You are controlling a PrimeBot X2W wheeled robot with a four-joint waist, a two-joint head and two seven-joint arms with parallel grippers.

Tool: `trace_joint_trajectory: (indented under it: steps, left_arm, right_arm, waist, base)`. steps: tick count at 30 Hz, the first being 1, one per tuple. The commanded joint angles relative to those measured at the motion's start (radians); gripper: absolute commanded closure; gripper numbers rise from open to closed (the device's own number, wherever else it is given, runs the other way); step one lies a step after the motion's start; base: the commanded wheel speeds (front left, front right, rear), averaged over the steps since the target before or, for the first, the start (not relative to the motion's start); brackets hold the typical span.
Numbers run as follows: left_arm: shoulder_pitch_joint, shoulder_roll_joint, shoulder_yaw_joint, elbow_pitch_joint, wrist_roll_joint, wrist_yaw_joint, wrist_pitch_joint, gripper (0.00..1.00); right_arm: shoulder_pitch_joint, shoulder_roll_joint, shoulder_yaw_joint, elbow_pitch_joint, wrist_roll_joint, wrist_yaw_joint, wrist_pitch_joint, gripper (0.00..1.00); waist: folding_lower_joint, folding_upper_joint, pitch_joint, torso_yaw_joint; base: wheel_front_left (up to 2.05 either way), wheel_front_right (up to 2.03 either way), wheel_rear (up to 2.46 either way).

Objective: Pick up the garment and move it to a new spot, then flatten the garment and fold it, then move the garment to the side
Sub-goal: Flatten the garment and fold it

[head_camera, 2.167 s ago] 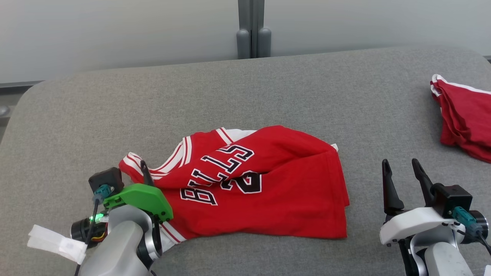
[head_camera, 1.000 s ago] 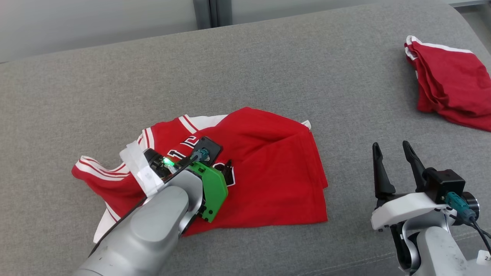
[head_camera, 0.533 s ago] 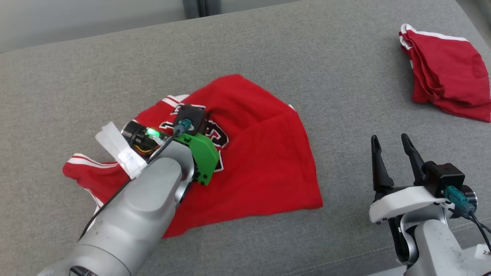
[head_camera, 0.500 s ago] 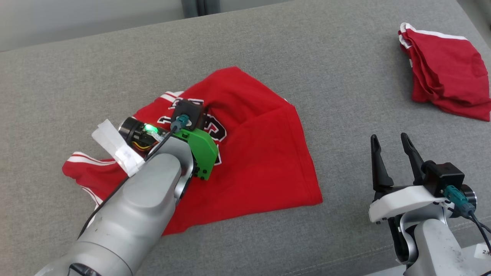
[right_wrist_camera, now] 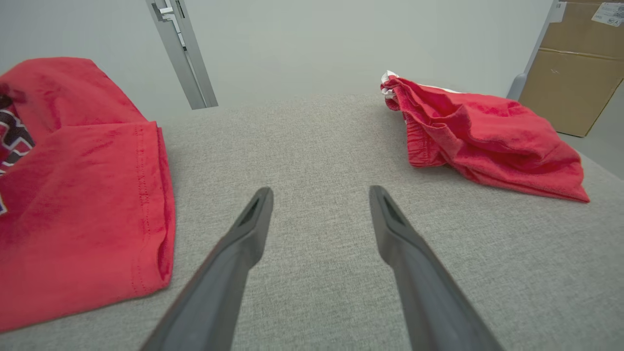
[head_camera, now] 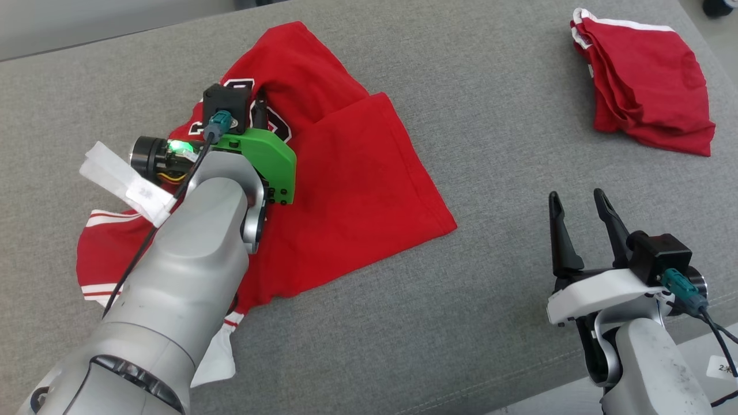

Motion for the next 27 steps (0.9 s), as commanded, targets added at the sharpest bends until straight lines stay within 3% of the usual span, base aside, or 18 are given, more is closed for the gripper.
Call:
trace_joint_trajectory:
  steps: [1,7,12,21,27]
  left_arm:
    - [-0.021,0.003,0.009,0.008,-0.008,0.004,-0.01,0.0]
    - [-0.009,0.011,0.046,-0.014,-0.022,-0.014,-0.027,0.0]
    - [0.059,0.053,0.106,-0.149,0.006,-0.021,-0.025,0.0]
    - [0.382,0.089,0.257,-0.476,0.09,-0.001,-0.025,0.0]
    - [0.621,0.073,0.35,-0.654,0.154,-0.002,-0.025,0.0]
  right_arm:
    - [-0.01,-0.002,-0.005,0.003,0.006,-0.002,-0.006,0.0]
    - [0.001,-0.002,-0.024,-0.009,-0.004,-0.002,-0.01,0.0]
    - [0.022,-0.002,-0.043,-0.017,-0.02,-0.002,-0.009,0.0]
    - [0.061,-0.002,-0.053,-0.031,-0.055,-0.002,-0.005,0.0]
    - [0.092,-0.002,-0.031,-0.036,-0.068,-0.002,0.009,0.0]
  waist:
    - [0.0,-0.0001,0.002,0.003]
    - [0.0,-0.0001,-0.017,0.043]
    - [0.0,-0.0001,-0.06,0.095]
    - [0.0,-0.0001,-0.169,0.191]
    - [0.0,-0.0001,-0.234,0.237]
  base:
    - [0.0,0.0,0.0]
    - [0.0,0.0,0.0]
    - [0.0,0.0,0.0]
    - [0.0,0.0,0.0]
    - [0.0,0.0,0.0]
